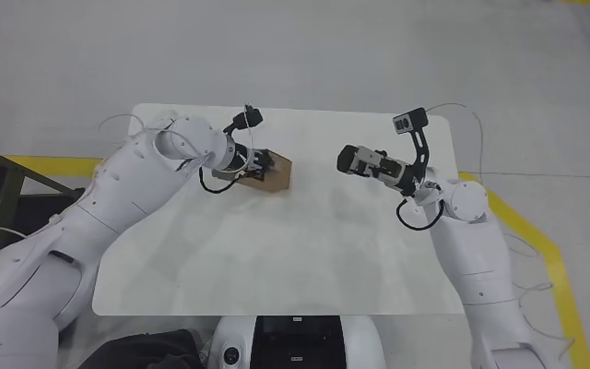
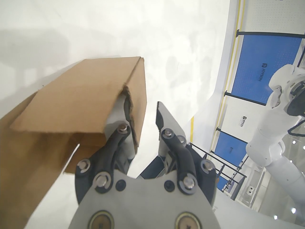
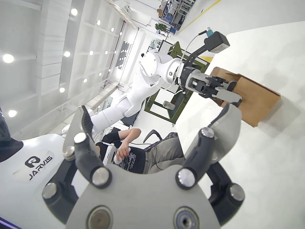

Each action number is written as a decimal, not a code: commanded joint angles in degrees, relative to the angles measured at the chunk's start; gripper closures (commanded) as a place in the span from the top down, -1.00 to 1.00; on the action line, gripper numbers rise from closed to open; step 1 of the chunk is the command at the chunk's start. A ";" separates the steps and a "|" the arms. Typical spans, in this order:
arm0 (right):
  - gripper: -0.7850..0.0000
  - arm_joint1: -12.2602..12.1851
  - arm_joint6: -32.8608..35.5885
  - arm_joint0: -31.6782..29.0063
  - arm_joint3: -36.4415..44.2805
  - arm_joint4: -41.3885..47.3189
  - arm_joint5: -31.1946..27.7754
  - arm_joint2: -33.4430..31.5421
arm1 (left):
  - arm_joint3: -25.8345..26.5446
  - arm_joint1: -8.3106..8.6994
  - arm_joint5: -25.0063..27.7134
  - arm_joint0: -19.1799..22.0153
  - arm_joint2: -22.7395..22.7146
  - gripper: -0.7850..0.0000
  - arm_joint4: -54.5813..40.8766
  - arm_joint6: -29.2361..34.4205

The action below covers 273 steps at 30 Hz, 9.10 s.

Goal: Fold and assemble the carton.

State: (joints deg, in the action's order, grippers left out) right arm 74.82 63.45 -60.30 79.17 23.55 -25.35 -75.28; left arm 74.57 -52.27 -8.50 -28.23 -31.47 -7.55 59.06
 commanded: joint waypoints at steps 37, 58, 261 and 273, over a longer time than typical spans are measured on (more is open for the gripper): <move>1.00 6.90 -6.55 26.58 -39.49 -14.10 -15.01 24.14 | -13.10 5.00 14.47 -18.15 -31.15 1.00 -41.16 2.72; 1.00 16.30 0.72 33.95 -57.08 -7.17 -14.76 33.90 | -14.89 4.61 15.04 -23.48 -37.47 1.00 -47.43 5.34; 1.00 12.44 -3.57 15.98 -16.05 -33.48 25.88 23.01 | -16.73 0.44 13.24 -29.35 -55.39 1.00 -43.61 12.94; 1.00 8.98 3.10 5.97 -5.75 -32.13 27.40 17.26 | -16.38 0.19 12.55 -28.47 -54.75 1.00 -42.56 13.01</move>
State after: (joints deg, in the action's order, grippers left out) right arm 83.97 65.67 -53.70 73.10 -9.67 2.24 -57.63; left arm 58.15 -52.06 4.13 -56.79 -86.30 -50.26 72.08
